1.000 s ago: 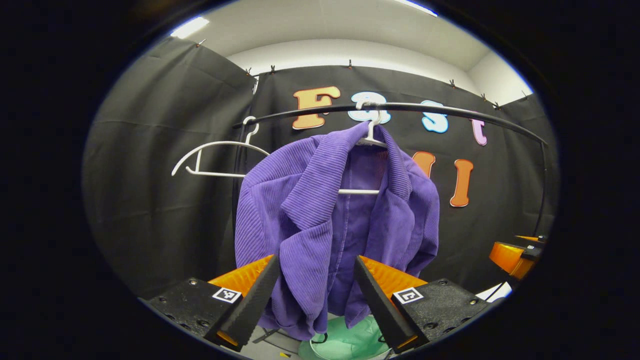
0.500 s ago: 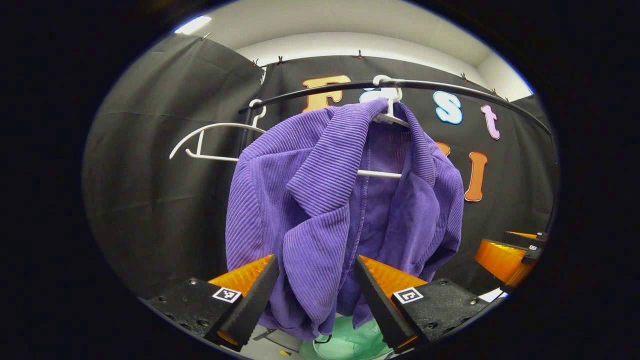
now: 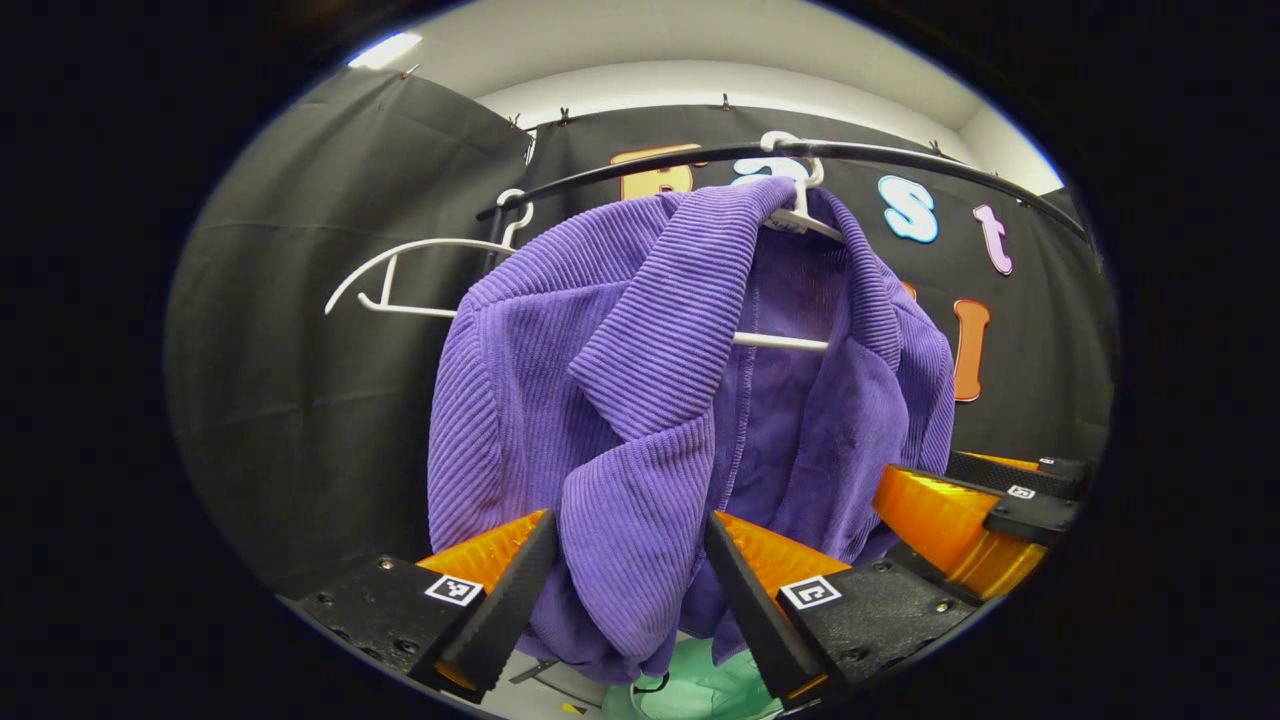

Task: Grasp the clothes on the hanger with both hands and then place them into the laundry hamper below.

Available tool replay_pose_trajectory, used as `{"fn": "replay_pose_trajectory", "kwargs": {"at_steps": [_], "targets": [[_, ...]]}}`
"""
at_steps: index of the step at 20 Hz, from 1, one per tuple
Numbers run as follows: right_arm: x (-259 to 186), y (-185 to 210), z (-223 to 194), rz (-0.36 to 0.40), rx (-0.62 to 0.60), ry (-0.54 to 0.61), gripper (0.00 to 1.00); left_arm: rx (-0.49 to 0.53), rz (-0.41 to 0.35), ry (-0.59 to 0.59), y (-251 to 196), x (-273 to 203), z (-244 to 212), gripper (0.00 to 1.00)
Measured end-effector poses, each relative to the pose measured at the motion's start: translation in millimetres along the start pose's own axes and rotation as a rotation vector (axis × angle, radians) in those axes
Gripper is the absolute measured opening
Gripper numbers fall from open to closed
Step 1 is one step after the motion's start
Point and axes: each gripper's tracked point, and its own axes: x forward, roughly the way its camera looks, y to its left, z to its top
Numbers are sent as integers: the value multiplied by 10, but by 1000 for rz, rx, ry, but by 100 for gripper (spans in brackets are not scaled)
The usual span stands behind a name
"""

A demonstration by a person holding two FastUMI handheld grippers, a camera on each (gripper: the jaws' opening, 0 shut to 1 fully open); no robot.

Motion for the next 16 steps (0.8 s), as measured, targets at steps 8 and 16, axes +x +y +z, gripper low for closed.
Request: {"fn": "replay_pose_trajectory", "kwargs": {"at_steps": [8, 16], "targets": [[567, 66, -205, 43, 56, 65, 80, 9, 19, -5, 132, 201, 3, 66], [636, -80, -139, 126, 136, 135, 16, -21, -150, 74, 36, 203, -2, 0]]}}
